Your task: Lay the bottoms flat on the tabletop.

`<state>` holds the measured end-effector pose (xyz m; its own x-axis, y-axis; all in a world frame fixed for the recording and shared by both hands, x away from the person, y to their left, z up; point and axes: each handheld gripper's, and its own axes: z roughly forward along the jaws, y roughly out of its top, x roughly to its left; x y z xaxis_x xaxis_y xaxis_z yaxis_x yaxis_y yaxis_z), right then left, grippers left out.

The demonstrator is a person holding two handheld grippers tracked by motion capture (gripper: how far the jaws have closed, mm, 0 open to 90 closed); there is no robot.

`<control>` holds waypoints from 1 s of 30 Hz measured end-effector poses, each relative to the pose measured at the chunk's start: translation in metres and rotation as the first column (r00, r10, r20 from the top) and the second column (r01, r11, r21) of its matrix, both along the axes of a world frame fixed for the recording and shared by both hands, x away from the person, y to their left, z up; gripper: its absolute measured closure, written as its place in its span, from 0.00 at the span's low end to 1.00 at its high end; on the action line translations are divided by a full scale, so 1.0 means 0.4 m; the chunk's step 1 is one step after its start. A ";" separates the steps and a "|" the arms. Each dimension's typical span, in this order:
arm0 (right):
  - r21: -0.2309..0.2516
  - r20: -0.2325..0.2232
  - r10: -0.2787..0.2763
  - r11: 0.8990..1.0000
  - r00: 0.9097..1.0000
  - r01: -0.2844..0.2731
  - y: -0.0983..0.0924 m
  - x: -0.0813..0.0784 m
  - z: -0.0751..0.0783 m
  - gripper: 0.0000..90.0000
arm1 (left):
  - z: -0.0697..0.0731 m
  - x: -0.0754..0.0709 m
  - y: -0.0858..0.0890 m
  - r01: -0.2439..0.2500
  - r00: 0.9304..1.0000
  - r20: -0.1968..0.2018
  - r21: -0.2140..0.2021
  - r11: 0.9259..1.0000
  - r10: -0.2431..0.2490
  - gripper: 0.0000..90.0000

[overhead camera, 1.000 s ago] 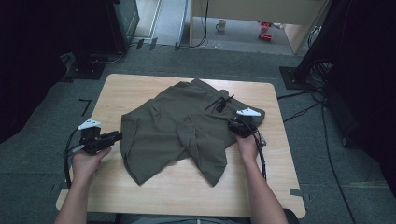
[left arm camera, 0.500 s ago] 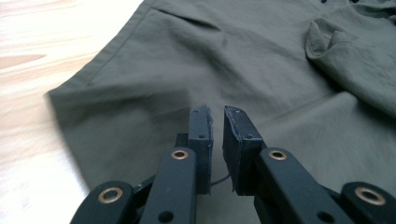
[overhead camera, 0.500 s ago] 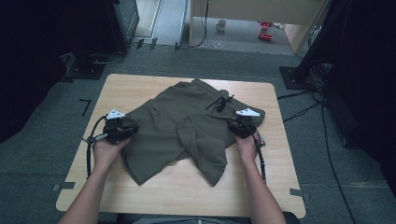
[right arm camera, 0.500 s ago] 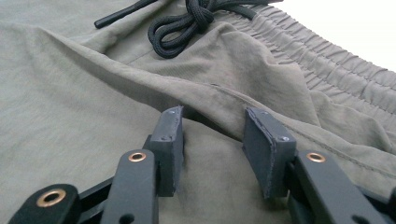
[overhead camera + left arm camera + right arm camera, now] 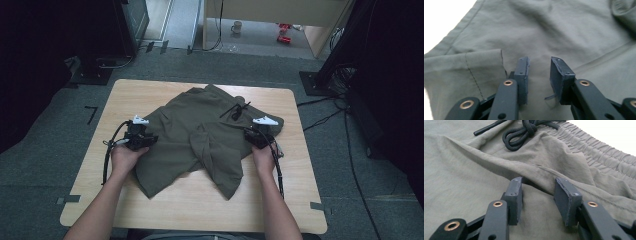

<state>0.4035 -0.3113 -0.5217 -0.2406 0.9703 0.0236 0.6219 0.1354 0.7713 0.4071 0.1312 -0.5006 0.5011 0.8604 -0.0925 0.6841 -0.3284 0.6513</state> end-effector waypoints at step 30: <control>0.004 -0.002 0.012 1.000 1.000 -0.012 0.015 0.036 0.001 0.66 | 0.050 -0.152 0.234 -0.213 0.976 0.025 -0.108 0.971 0.217 0.64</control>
